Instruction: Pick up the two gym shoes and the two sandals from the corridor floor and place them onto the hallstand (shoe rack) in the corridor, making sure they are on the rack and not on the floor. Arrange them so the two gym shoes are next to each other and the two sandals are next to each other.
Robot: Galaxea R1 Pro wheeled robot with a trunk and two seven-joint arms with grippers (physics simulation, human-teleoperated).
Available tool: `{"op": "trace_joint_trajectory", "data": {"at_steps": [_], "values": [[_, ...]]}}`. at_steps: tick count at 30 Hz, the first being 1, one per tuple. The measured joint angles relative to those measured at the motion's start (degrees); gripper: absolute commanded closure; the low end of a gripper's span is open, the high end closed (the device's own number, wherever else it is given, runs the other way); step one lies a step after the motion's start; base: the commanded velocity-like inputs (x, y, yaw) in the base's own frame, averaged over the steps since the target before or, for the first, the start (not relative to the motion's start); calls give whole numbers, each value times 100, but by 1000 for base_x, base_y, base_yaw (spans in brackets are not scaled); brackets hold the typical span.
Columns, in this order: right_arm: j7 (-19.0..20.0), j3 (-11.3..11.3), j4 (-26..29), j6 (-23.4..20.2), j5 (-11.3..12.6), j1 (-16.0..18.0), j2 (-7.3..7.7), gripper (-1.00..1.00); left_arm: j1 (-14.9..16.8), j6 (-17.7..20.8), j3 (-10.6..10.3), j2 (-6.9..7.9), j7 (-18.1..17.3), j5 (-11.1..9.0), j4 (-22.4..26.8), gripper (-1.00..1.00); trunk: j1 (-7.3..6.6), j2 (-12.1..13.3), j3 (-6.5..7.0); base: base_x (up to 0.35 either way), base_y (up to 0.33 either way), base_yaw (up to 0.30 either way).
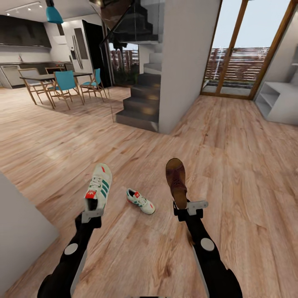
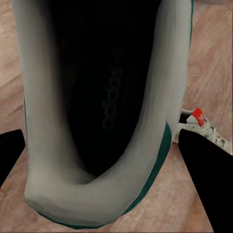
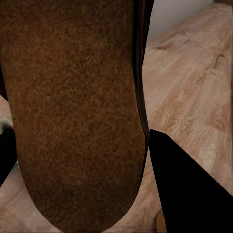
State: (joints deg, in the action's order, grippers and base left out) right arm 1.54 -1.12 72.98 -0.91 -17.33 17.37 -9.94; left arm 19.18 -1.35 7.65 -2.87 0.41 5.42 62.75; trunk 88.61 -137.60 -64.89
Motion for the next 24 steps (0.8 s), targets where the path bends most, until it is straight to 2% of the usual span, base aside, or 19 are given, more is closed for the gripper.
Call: {"op": "trace_joint_trajectory", "data": {"at_steps": [2, 5, 11, 14, 20, 24], "values": [[-4, 0, -80, 5, 2, 0, 0, 100, -49, -577, 2, -10, 31, -2, -202, 100, 0, 0, 8, 0, 0, -279], [-6, 0, -126, 9, 3, 0, 0, 100, -83, -1210, 2, -15, 62, -14, -668, 100, 0, 0, 19, 0, 0, -279], [-7, 0, -144, 11, 11, 0, 0, 100, -91, -2135, 20, -17, 77, -268, -1235, 100, 0, 0, 43, 0, 0, -279], [-7, 0, -147, 12, 12, 0, 0, 100, -91, -2284, 48, 2, 83, -358, -1305, 100, 0, 0, 55, 0, 0, -279], [-7, -10, -142, 7, 13, 0, 0, 100, -92, -2255, 42, 57, 24, -342, -1237, 100, 0, 0, 78, 0, 0, -279], [-11, -11, -246, 41, 21, 0, 0, 100, -379, -2243, 63, 88, 41, -356, -1113, 100, 0, 0, 93, 0, 0, -279]]}}
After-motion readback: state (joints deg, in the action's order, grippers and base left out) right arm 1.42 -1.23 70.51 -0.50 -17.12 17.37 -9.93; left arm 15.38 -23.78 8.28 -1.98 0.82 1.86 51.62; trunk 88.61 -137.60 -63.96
